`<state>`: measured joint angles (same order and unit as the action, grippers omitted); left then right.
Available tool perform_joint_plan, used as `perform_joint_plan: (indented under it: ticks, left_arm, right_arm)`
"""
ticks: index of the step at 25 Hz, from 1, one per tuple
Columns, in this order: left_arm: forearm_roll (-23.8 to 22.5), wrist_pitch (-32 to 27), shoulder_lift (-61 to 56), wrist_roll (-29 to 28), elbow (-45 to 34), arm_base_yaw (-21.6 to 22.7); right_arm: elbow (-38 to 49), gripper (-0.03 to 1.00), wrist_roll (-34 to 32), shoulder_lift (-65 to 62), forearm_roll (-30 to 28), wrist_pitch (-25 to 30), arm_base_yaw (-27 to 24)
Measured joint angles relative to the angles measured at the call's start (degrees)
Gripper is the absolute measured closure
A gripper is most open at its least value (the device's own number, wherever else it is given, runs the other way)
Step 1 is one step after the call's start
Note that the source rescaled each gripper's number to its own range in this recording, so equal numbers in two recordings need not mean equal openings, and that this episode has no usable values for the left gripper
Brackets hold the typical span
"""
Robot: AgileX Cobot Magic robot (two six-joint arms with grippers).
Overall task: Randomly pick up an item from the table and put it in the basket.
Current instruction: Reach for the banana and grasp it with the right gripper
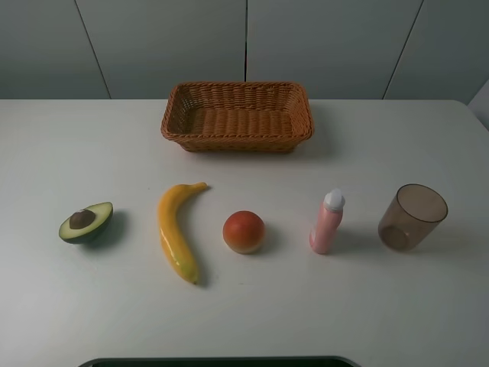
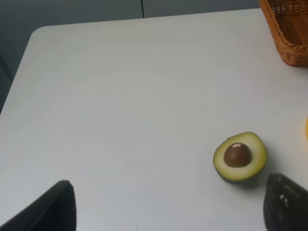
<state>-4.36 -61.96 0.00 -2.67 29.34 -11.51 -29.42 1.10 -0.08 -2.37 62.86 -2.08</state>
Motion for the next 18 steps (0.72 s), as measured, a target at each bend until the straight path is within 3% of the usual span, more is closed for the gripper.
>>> perform_joint_plan:
  ticks: [18]
  left_arm:
    - [0.00, 0.00, 0.00, 0.00, 0.00, 0.00]
  right_arm:
    - [0.00, 0.00, 0.00, 0.00, 0.00, 0.00, 0.00]
